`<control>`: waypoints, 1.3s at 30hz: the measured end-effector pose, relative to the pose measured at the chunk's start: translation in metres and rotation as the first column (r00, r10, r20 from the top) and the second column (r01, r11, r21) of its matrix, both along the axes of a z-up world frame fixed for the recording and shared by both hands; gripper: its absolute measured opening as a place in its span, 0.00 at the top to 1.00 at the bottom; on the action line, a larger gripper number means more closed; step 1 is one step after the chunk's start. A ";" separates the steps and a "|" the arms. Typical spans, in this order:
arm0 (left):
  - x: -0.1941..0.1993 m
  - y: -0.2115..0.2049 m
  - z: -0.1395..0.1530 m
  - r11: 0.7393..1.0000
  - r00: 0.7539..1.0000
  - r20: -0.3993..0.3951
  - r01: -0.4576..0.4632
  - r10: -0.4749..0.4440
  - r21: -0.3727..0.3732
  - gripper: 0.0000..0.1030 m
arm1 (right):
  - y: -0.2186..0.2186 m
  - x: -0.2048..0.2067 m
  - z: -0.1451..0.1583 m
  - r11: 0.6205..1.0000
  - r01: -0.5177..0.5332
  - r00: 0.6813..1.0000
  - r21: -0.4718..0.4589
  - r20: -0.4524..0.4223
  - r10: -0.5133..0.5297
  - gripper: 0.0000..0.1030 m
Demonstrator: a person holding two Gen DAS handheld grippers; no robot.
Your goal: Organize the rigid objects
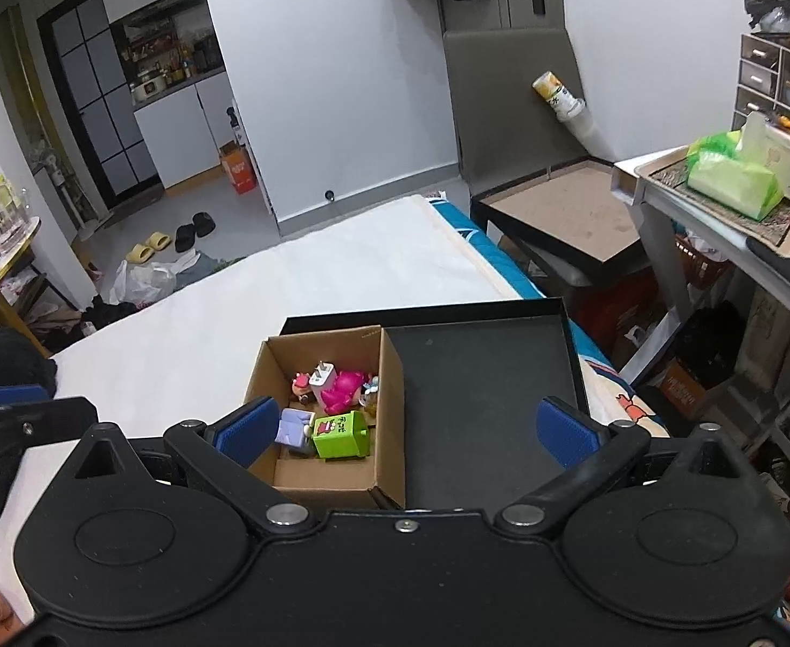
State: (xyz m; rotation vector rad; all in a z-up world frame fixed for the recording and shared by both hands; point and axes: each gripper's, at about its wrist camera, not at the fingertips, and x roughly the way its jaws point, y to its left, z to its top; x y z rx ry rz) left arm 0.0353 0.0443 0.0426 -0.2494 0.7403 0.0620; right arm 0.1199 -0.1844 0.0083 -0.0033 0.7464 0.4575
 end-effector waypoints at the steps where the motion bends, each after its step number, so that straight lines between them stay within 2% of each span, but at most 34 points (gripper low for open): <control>1: -0.002 -0.002 0.003 1.000 1.000 0.005 0.005 -0.005 0.009 0.08 | -0.001 -0.003 0.003 1.000 0.002 1.000 0.001 0.004 -0.002 0.00; 4: -0.008 -0.009 0.010 0.999 1.000 0.019 0.017 -0.018 0.029 0.08 | -0.004 -0.011 0.009 1.000 -0.002 1.000 0.006 0.021 0.002 0.00; 16: -0.036 -0.028 0.015 1.000 0.998 0.061 0.024 -0.024 0.008 0.07 | -0.020 -0.035 0.027 0.999 0.019 0.997 0.029 0.077 -0.021 0.00; 22: -0.050 -0.032 0.014 1.000 0.996 0.085 -0.001 0.001 0.007 0.07 | -0.030 -0.047 0.028 0.999 0.029 0.995 0.037 0.098 -0.032 0.00; 26: -0.060 -0.029 0.012 1.000 0.996 0.090 -0.018 0.020 -0.021 0.07 | -0.036 -0.054 0.026 0.998 0.025 0.996 0.049 0.089 -0.030 0.00; 39: -0.089 -0.037 0.012 0.999 0.994 0.103 -0.027 0.025 0.020 0.07 | -0.039 -0.082 0.023 0.999 -0.013 0.994 0.049 0.108 0.008 0.00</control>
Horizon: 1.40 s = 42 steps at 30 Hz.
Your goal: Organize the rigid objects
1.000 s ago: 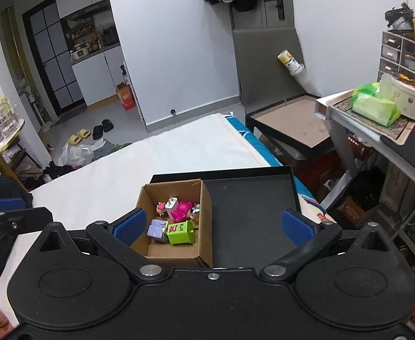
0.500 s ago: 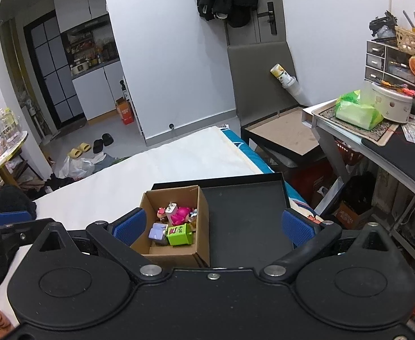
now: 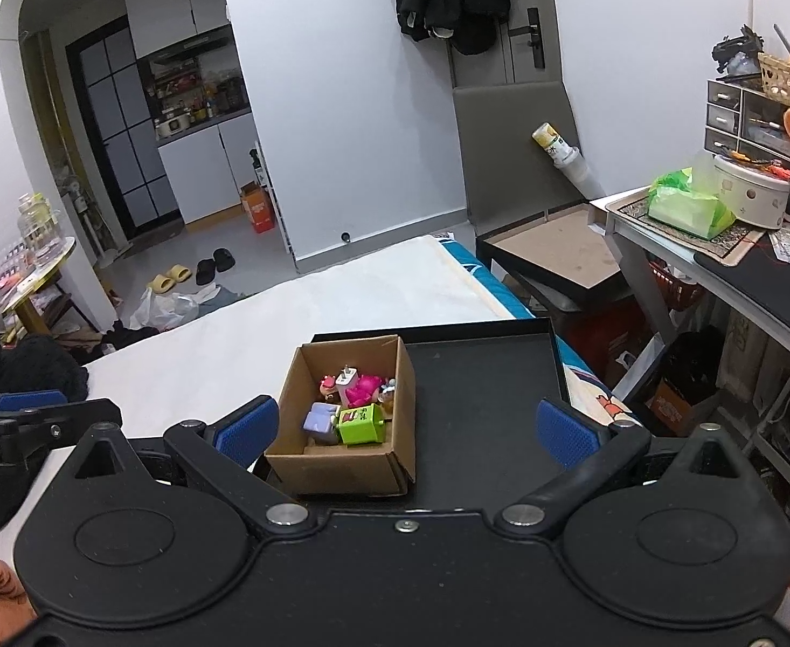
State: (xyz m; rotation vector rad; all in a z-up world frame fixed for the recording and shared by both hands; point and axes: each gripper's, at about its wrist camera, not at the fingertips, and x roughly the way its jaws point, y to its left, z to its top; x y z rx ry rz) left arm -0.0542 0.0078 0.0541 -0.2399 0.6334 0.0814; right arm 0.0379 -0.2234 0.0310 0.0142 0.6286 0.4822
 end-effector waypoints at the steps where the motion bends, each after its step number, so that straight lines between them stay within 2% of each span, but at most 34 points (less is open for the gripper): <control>1: -0.002 -0.001 0.000 1.000 1.000 0.002 0.002 -0.002 0.001 0.07 | -0.001 -0.001 0.000 1.000 -0.003 1.000 0.001 0.001 0.003 0.00; 6: -0.012 -0.003 0.001 1.000 1.000 0.015 0.010 -0.010 -0.018 0.07 | -0.005 -0.010 -0.003 1.000 -0.014 1.000 0.007 0.006 0.014 0.00; 10: -0.016 -0.008 -0.001 1.000 1.000 0.010 0.002 -0.002 0.011 0.07 | -0.007 -0.012 -0.007 1.000 -0.021 1.000 0.009 -0.004 0.021 0.00; 15: -0.020 -0.009 -0.001 1.000 1.000 0.014 0.001 -0.001 -0.006 0.07 | -0.009 -0.018 -0.009 0.999 -0.031 0.999 0.011 -0.005 0.031 0.00; 42: -0.029 -0.011 0.002 1.000 1.000 0.019 0.010 -0.010 0.014 0.07 | -0.009 -0.029 -0.003 0.999 -0.044 0.999 0.003 0.019 0.044 0.00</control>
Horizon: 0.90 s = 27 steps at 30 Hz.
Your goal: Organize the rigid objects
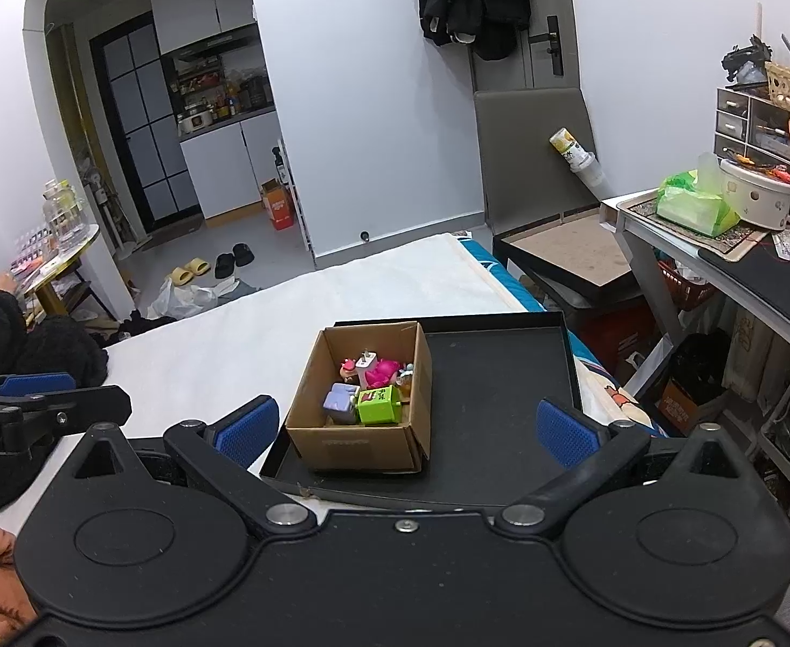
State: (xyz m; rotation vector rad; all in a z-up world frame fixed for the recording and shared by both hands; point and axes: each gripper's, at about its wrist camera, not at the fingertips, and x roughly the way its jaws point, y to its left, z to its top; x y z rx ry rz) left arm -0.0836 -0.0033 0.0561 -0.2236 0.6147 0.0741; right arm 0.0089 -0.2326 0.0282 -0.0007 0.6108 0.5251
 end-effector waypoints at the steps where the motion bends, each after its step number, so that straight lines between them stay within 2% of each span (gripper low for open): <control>1: 0.000 0.000 0.000 1.000 1.000 0.000 0.001 -0.001 0.000 0.07 | 0.000 0.000 0.000 1.000 0.001 1.000 0.000 -0.001 -0.001 0.00; 27: 0.000 -0.005 -0.002 1.000 1.000 -0.015 0.016 -0.016 0.002 0.07 | 0.003 -0.002 -0.002 1.000 0.011 1.000 -0.022 -0.014 -0.011 0.00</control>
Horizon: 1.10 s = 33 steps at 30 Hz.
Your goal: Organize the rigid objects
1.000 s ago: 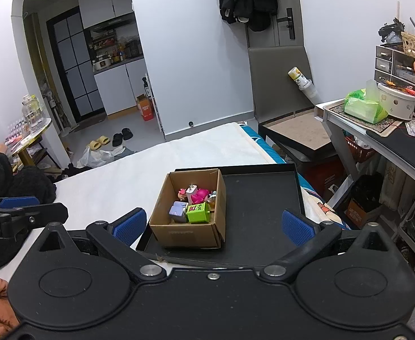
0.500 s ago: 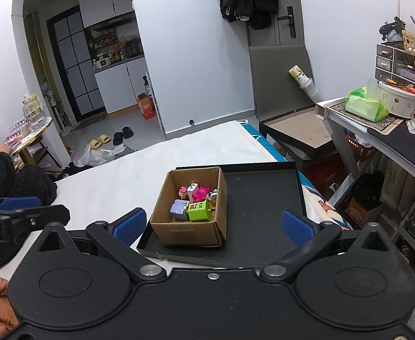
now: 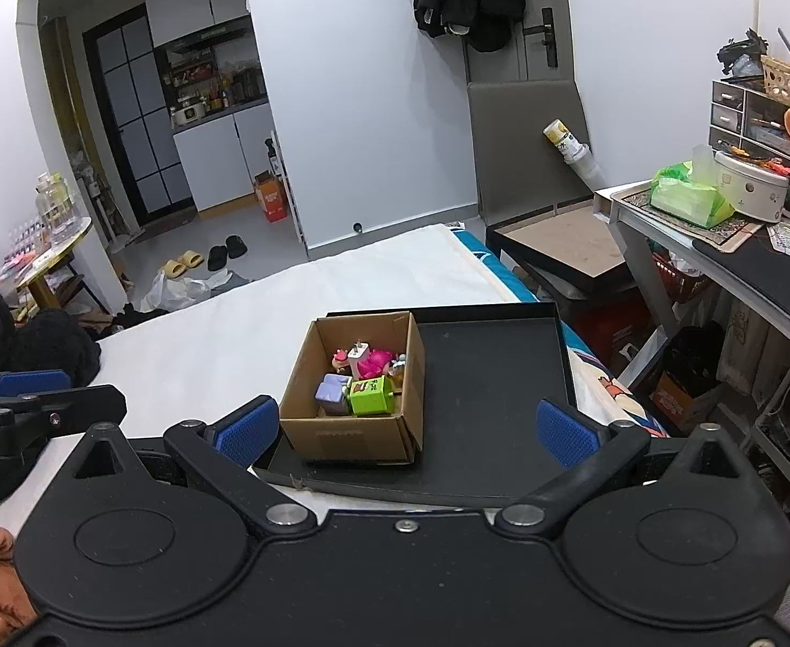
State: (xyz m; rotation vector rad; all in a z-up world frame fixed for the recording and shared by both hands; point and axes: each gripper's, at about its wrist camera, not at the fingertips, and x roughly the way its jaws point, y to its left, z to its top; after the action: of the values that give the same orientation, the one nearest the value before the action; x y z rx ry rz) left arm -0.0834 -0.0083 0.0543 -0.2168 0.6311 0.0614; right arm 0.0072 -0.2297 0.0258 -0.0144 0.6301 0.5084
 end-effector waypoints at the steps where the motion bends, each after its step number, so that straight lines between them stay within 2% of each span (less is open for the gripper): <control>1: 0.000 0.000 0.000 1.000 1.000 -0.001 0.000 0.000 0.000 0.07 | 0.000 0.000 0.000 1.000 0.000 1.000 -0.001 -0.001 0.000 0.00; 33: -0.001 -0.004 -0.007 1.000 1.000 0.000 0.007 -0.007 -0.005 0.07 | -0.002 0.003 -0.004 1.000 0.003 1.000 -0.002 -0.011 -0.003 0.00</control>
State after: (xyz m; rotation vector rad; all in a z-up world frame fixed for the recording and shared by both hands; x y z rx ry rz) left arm -0.0847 -0.0119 0.0473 -0.2197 0.6321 0.0530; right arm 0.0100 -0.2318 0.0216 -0.0127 0.6409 0.5050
